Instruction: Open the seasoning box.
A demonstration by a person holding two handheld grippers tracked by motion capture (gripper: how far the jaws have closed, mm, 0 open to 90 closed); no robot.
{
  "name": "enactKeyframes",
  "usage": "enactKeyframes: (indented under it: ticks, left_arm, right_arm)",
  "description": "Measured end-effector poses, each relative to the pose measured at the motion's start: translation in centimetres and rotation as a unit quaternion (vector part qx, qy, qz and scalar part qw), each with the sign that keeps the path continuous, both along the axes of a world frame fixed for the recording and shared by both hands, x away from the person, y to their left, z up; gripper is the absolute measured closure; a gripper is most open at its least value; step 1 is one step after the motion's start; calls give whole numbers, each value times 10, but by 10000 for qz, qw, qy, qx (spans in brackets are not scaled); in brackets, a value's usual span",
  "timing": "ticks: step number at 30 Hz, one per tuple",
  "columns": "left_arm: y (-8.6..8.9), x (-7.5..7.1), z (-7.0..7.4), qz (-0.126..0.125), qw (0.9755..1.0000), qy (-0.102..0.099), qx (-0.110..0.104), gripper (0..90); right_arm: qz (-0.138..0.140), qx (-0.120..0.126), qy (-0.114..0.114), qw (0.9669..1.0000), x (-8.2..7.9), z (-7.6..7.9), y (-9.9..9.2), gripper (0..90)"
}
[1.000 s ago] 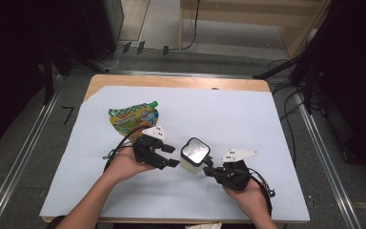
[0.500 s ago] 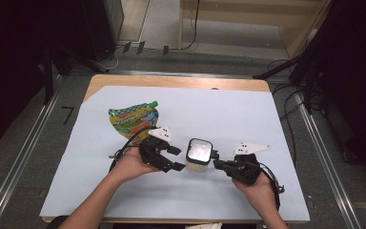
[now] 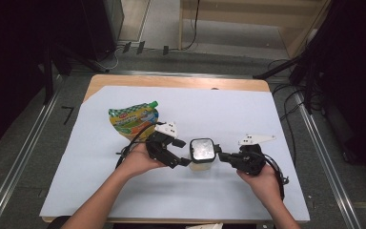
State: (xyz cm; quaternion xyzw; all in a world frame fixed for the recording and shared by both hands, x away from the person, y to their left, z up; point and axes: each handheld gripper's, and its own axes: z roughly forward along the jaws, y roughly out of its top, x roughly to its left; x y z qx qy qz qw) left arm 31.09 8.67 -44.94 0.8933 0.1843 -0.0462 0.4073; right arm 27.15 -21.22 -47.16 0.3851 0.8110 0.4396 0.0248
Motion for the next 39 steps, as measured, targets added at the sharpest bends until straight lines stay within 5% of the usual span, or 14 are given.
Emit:
enactKeyframes:
  ticks: [4,10,13,32,39]
  left_arm:
    - [-6,3,-2,-94,9999,14,73,205]
    - [-14,5,-10,-124,9999,-28,30,212]
    - [-17,3,-12,-166,9995,-241,145,200]
    - [-26,0,-19,-90,9986,-494,139,167]
    - [-27,1,-21,-45,9991,-406,111,160]
  right_arm:
    - [-28,22,-87,10000,3,6,-7,900]
    - [-187,-321,-134,9992,15,-2,-6,900]
    - [-197,-435,-170,9987,19,-3,-3,900]
    - [-398,-294,-278,9984,15,-7,-2,900]
    - [-397,-318,-300,9983,14,-7,-1,900]
